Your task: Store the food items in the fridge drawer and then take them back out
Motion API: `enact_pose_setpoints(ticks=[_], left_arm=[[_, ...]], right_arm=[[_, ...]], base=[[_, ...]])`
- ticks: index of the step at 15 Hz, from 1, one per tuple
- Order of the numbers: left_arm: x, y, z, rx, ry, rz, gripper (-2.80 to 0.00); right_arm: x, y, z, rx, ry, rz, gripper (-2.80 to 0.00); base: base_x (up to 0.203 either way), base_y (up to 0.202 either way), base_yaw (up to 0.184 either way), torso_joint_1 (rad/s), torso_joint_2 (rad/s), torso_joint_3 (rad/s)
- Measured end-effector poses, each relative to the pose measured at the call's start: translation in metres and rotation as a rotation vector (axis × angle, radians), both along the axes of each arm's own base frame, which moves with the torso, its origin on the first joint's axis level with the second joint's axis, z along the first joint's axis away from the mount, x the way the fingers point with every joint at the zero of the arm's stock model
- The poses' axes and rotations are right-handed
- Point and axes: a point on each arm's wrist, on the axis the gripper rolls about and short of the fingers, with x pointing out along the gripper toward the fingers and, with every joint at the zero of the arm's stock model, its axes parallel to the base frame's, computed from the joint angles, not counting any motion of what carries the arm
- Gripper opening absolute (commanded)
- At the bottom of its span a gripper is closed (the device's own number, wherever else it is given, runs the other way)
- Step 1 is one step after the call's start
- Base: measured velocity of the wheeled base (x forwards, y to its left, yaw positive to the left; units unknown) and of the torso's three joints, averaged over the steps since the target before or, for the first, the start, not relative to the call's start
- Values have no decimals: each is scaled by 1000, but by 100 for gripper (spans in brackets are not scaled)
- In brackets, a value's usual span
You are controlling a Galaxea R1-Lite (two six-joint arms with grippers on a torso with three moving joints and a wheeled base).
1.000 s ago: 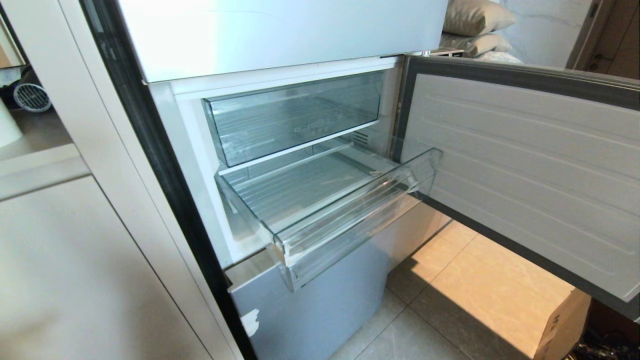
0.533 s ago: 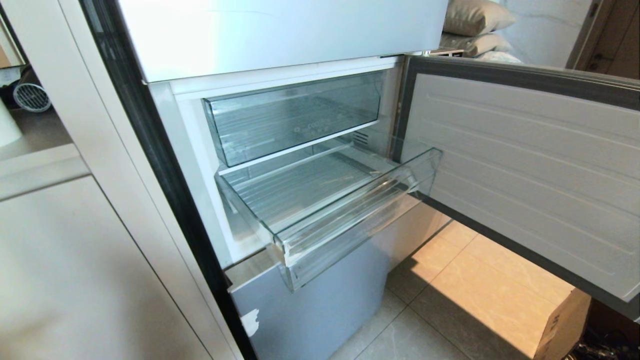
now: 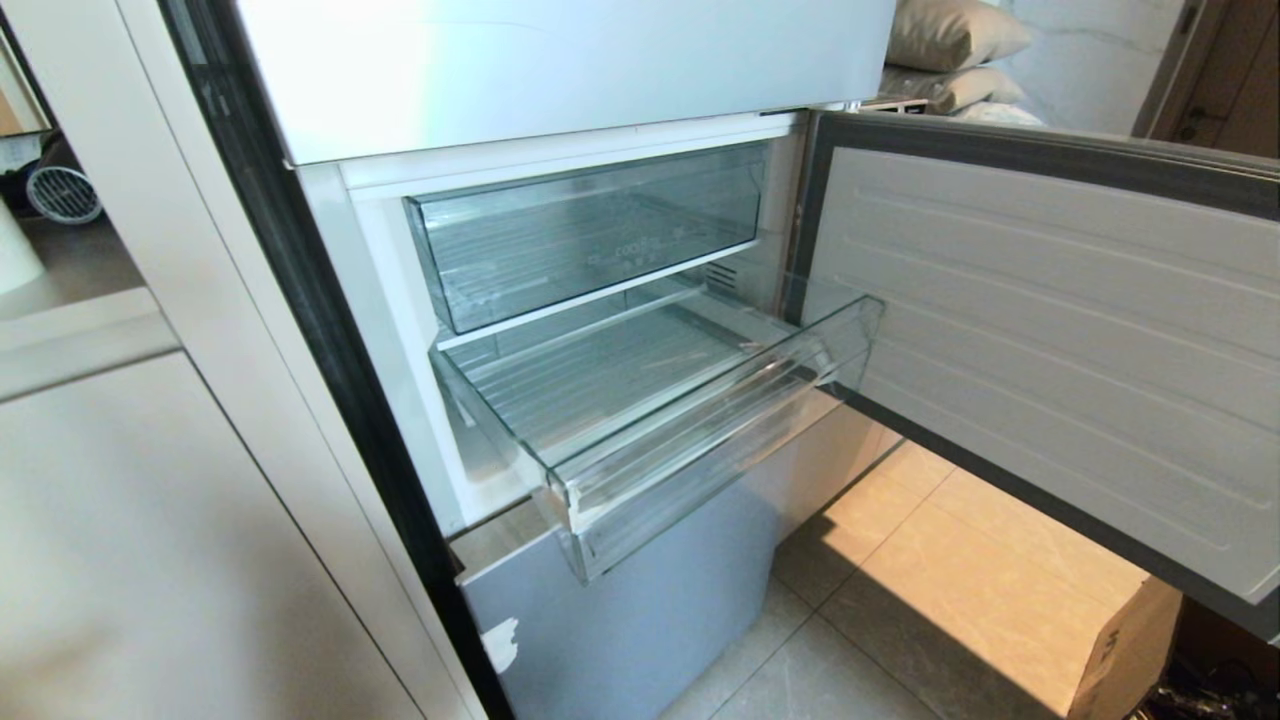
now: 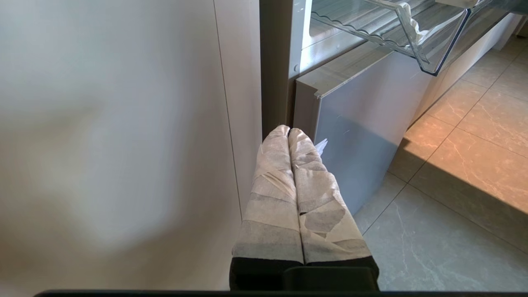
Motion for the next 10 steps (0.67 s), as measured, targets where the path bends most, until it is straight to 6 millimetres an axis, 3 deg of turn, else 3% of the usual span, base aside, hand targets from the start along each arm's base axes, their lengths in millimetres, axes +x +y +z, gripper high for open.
enact_pose_setpoints(ticks=[3, 5, 10], left_arm=[[0, 0, 0, 0, 0, 0, -280], [0, 0, 0, 0, 0, 0, -280], [0, 0, 0, 0, 0, 0, -280]], right_arm=[[-37, 43, 40, -101, -52, -112, -280], [-66, 85, 60, -184, -102, -147, -280], [-121, 195, 78, -371, -257, -53, -280]], base=[[0, 0, 0, 0, 0, 0], [0, 0, 0, 0, 0, 0], [0, 0, 0, 0, 0, 0]])
